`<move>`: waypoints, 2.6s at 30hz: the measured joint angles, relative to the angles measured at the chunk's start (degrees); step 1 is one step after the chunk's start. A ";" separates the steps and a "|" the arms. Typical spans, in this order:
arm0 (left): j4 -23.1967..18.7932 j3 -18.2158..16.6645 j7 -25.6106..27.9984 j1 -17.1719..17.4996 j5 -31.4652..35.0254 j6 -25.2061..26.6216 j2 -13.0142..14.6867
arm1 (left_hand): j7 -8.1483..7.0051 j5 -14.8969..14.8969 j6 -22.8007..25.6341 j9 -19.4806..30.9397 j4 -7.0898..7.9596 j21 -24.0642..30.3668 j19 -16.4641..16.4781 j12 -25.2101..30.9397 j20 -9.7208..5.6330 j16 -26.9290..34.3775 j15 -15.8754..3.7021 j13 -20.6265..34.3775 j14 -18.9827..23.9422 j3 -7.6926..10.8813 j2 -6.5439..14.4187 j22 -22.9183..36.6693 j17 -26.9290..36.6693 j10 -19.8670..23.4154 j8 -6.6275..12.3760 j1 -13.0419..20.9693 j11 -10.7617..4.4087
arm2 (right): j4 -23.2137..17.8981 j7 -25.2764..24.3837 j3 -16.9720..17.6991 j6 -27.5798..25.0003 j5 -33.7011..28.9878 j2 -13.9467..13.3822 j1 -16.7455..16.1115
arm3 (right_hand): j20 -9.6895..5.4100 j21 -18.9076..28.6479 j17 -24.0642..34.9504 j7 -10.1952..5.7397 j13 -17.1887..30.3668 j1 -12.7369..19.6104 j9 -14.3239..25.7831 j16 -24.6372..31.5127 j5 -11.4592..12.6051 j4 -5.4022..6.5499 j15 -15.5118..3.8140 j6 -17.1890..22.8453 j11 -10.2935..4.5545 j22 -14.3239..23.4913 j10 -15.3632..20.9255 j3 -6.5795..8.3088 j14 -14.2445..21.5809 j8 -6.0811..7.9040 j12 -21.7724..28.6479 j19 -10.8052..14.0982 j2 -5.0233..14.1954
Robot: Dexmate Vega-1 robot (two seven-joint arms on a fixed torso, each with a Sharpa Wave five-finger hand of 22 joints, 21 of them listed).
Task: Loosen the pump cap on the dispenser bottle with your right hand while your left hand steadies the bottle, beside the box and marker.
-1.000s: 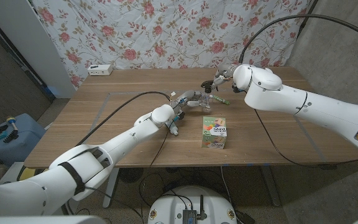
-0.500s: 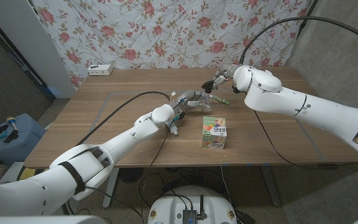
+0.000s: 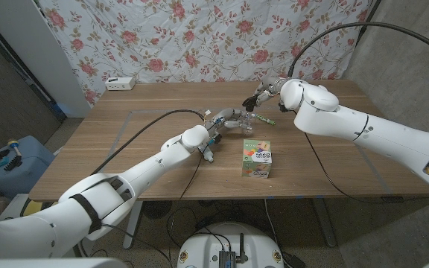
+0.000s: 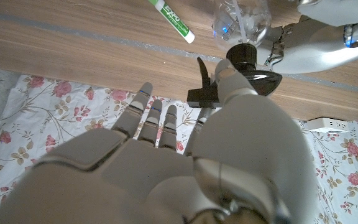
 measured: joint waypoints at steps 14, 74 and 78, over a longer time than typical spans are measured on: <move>0.19 0.05 0.24 0.03 0.06 0.00 -0.14 | 0.01 -0.01 0.01 0.05 0.01 0.00 0.00 -0.01 0.00 -0.13 0.00 0.02 0.00 -0.01 0.00 0.00 0.43 0.00 -0.02 0.00 0.00 | -0.30 0.18 1.84 1.87 0.87 -0.59 -1.30 | 0.57 0.00 0.13 -0.37 0.00 0.98 -0.55 -0.26 0.00 0.00 -0.18 -4.56 -1.15 0.00 -1.16 0.00 -0.63 -2.31 -0.43 -0.95 -0.21; -0.52 0.17 1.43 -0.24 1.05 0.67 -0.01 | 0.10 -0.17 0.10 0.05 -0.13 0.00 0.00 -0.51 0.00 -0.27 0.00 0.32 0.00 0.13 0.00 0.00 0.13 0.17 -0.43 0.00 -0.20 | -10.94 -12.11 9.95 -6.05 7.91 -3.13 -9.23 | 2.06 0.00 0.93 11.79 0.28 -24.84 -0.91 0.21 -0.45 10.76 2.58 -2.49 3.84 -0.02 1.73 -11.24 1.15 -1.20 0.27 2.09 -5.04; -0.52 0.17 1.43 -0.24 1.06 0.68 -0.02 | 0.11 -0.10 0.11 0.05 -0.13 0.00 0.00 -0.56 0.00 -0.29 0.00 0.32 0.00 0.13 0.00 0.00 0.34 0.17 -0.43 0.00 -0.20 | -11.14 -13.09 9.35 -7.27 8.63 -2.98 -8.85 | 2.06 0.00 0.78 11.89 0.28 -26.07 -0.91 0.21 -0.45 11.00 2.79 -1.16 4.14 -0.02 2.05 -11.96 1.37 -0.76 0.47 2.09 -5.20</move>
